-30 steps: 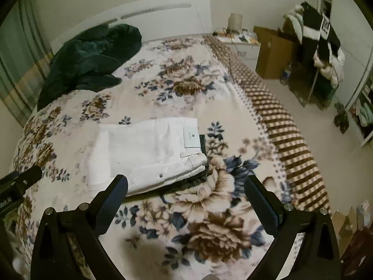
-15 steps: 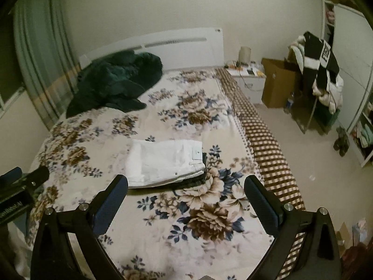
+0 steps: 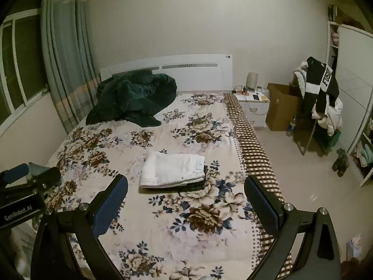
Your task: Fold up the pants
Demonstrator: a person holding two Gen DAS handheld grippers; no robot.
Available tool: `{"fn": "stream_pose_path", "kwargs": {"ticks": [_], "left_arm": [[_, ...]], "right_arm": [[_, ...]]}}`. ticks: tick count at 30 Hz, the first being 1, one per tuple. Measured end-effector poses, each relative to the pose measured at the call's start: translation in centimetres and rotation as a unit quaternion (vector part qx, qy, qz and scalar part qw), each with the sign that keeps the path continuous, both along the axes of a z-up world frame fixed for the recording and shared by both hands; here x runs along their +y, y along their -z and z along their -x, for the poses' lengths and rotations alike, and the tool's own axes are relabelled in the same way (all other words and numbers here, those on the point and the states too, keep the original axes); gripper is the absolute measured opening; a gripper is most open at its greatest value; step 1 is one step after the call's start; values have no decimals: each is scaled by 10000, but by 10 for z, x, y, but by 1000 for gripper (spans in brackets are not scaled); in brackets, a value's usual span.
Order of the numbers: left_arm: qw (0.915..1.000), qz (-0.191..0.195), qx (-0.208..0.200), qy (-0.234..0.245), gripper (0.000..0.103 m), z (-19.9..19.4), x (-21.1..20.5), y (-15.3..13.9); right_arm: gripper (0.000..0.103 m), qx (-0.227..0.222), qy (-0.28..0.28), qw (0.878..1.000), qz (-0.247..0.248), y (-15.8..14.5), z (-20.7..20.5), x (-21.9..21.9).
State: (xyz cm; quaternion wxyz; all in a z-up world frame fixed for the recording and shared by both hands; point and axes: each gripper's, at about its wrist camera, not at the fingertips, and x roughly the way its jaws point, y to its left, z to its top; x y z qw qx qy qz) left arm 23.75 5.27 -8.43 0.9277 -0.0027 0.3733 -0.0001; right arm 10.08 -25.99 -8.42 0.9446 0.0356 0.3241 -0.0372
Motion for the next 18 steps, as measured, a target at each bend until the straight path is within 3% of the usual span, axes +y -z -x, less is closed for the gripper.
{"fn": "stream_pose_path", "kwargs": {"ticks": [10, 12, 18], "left_arm": [[9998, 130, 43, 141, 93, 35, 6, -24], [9997, 169, -12, 180, 103, 39, 7, -28], [9998, 104, -152, 116, 103, 53, 12, -38]], "right_arm": [[102, -66, 72, 9999, 35, -51, 59, 7], [102, -81, 99, 9999, 11, -59, 67, 9], [103, -217, 123, 9997, 74, -78, 83, 12]]}}
